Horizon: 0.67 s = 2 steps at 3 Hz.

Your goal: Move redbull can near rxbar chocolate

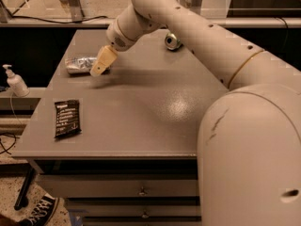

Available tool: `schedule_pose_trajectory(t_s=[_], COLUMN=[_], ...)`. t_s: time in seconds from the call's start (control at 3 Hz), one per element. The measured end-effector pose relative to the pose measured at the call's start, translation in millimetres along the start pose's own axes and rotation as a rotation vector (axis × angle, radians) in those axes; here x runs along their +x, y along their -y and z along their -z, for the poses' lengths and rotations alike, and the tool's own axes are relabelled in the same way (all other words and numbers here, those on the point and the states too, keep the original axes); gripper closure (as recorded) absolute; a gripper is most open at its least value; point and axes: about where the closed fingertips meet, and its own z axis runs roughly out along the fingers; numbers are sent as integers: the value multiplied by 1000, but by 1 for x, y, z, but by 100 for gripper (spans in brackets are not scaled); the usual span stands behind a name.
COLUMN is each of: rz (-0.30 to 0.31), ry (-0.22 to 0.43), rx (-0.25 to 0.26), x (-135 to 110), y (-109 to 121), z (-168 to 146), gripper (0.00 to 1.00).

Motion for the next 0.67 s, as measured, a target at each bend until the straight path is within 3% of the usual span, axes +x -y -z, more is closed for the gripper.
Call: schedule_pose_trajectory(t_s=[0.33,0.67], rz=[5,2], ry=[-10,-14], rx=[-7,-13], x=[1,4], y=[4,4], z=[-19,-29], gripper=[0,18])
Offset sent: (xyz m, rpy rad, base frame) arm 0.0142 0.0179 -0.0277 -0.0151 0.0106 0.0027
